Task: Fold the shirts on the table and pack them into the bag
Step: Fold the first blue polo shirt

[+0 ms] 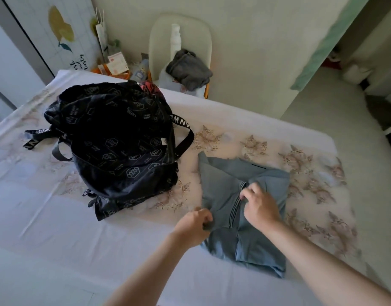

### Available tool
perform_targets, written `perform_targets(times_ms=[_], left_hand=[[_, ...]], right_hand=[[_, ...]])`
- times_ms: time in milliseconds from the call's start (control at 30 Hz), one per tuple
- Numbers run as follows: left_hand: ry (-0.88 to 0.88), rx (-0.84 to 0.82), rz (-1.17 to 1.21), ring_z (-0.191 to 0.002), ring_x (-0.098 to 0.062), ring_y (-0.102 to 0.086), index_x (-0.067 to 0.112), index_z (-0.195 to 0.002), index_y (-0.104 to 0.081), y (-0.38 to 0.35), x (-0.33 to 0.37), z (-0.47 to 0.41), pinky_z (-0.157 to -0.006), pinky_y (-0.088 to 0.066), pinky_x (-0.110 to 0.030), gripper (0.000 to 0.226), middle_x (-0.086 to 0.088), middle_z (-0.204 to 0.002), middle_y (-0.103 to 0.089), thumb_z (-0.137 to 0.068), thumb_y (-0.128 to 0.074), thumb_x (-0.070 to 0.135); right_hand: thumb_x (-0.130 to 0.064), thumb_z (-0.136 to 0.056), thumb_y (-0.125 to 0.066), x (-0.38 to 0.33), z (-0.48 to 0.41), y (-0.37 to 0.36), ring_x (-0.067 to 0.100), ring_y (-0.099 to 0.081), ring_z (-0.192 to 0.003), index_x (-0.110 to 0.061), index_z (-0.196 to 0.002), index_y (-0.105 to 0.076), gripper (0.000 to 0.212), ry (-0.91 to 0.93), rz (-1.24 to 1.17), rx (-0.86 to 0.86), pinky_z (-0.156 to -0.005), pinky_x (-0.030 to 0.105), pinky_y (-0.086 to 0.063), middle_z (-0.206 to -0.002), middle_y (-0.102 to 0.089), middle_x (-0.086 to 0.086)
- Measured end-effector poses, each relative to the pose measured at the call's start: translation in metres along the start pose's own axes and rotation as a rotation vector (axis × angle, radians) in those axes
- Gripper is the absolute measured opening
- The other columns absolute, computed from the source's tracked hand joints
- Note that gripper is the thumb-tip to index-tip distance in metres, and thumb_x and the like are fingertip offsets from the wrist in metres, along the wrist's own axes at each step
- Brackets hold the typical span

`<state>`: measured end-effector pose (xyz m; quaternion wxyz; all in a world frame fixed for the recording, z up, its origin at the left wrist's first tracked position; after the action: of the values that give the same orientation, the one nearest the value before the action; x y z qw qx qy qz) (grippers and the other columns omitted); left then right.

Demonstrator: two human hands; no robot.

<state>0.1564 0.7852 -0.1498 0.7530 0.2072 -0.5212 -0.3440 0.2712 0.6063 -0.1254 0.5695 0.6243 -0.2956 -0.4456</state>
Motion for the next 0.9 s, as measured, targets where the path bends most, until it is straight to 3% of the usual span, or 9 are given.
perform_targets(times_ms=[100, 233, 333, 500, 567, 633, 700, 800, 900], left_hand=[[-0.01, 0.001, -0.079, -0.097, -0.019, -0.059, 0.026, -0.116, -0.06, -0.001, 0.001, 0.0, -0.085, -0.052, -0.033, 0.035, 0.002, -0.108, -0.052, -0.082, -0.066, 0.017], [-0.043, 0.199, -0.023, -0.088, -0.02, -0.058, 0.018, -0.089, -0.068, 0.01, -0.001, 0.01, -0.07, -0.042, -0.016, 0.035, 0.007, -0.09, -0.052, -0.075, -0.051, -0.009], [-0.093, 0.418, 0.043, -0.078, -0.013, -0.05, 0.019, -0.072, -0.064, 0.023, -0.011, 0.034, -0.066, -0.033, -0.007, 0.037, 0.009, -0.082, -0.052, -0.064, -0.049, -0.014], [0.127, -0.082, -0.115, -0.094, -0.015, -0.059, 0.026, -0.094, -0.072, -0.006, -0.039, 0.056, -0.076, -0.042, -0.013, 0.038, 0.005, -0.103, -0.06, -0.082, -0.046, 0.0], [0.172, 0.031, -0.107, -0.085, -0.019, -0.063, 0.022, -0.088, -0.071, 0.005, -0.033, 0.053, -0.07, -0.048, -0.022, 0.021, 0.001, -0.094, -0.066, -0.089, -0.051, 0.016], [0.204, 0.336, -0.017, -0.074, -0.022, -0.061, 0.02, -0.083, -0.066, 0.025, -0.027, 0.044, -0.063, -0.046, -0.028, 0.014, 0.0, -0.085, -0.065, -0.091, -0.055, 0.021], [0.258, 0.478, 0.033, -0.085, -0.023, -0.059, 0.015, -0.095, -0.064, 0.031, -0.026, 0.034, -0.07, -0.047, -0.032, 0.009, -0.001, -0.094, -0.061, -0.09, -0.057, 0.02], [0.382, 0.246, -0.042, -0.106, -0.031, -0.056, 0.008, -0.117, -0.054, 0.007, -0.03, 0.018, -0.084, -0.048, -0.038, 0.032, -0.01, -0.114, -0.057, -0.087, -0.057, 0.02], [0.483, 0.152, -0.045, -0.101, -0.033, -0.061, 0.007, -0.113, -0.056, -0.002, -0.036, 0.017, -0.078, -0.051, -0.037, 0.028, -0.013, -0.109, -0.064, -0.086, -0.054, 0.015]], right_hand=[[-0.007, -0.079, -0.061, -0.014, -0.02, 0.004, 0.031, -0.06, -0.089, -0.017, -0.101, -0.065, 0.024, -0.004, -0.053, 0.062, -0.072, 0.039, -0.05, -0.103, -0.057, 0.005], [-0.035, -0.096, -0.053, -0.031, -0.041, -0.023, 0.031, -0.04, -0.137, -0.024, -0.147, -0.04, 0.054, 0.074, 0.095, -0.227, -0.108, 0.044, -0.035, -0.156, -0.034, 0.009], [-0.043, -0.098, -0.048, -0.039, -0.041, -0.04, 0.029, -0.028, -0.144, -0.031, -0.153, -0.03, 0.059, 0.148, 0.173, -0.375, -0.115, 0.047, -0.027, -0.163, -0.021, 0.007], [-0.039, -0.093, -0.05, -0.055, -0.043, -0.041, 0.03, -0.026, -0.144, -0.027, -0.145, -0.042, 0.054, 0.232, 0.298, -0.289, -0.116, 0.052, -0.019, -0.158, -0.026, 0.012], [-0.022, -0.092, -0.05, -0.067, -0.05, -0.032, 0.032, -0.029, -0.142, -0.021, -0.137, -0.047, 0.045, 0.283, 0.282, -0.218, -0.113, 0.049, -0.025, -0.159, -0.023, 0.013], [-0.003, -0.09, -0.048, -0.083, -0.059, -0.025, 0.035, -0.039, -0.133, -0.018, -0.133, -0.046, 0.046, 0.395, 0.243, -0.199, -0.104, 0.045, -0.037, -0.159, -0.02, 0.013], [0.001, -0.095, -0.045, -0.1, -0.068, -0.028, 0.036, -0.047, -0.124, -0.019, -0.138, -0.044, 0.047, 0.54, 0.267, -0.25, -0.097, 0.044, -0.045, -0.162, -0.015, 0.011], [0.001, -0.098, -0.04, -0.118, -0.079, -0.038, 0.037, -0.056, -0.116, -0.023, -0.153, -0.031, 0.06, 0.746, 0.401, -0.316, -0.089, 0.046, -0.052, -0.165, -0.011, 0.01], [-0.001, -0.099, -0.037, -0.116, -0.084, -0.045, 0.038, -0.059, -0.114, -0.02, -0.154, -0.027, 0.059, 0.738, 0.535, -0.428, -0.088, 0.045, -0.052, -0.159, -0.026, 0.015]])
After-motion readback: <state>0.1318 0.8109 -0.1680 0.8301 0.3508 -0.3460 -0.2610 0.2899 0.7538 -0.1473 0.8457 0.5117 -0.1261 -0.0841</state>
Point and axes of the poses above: each hand's wrist, its own z-axis away from the middle knuckle, its own y-axis out of the back of the hand, x = y × z, the point moved 6 cm from there along -z, towards the middle knuckle
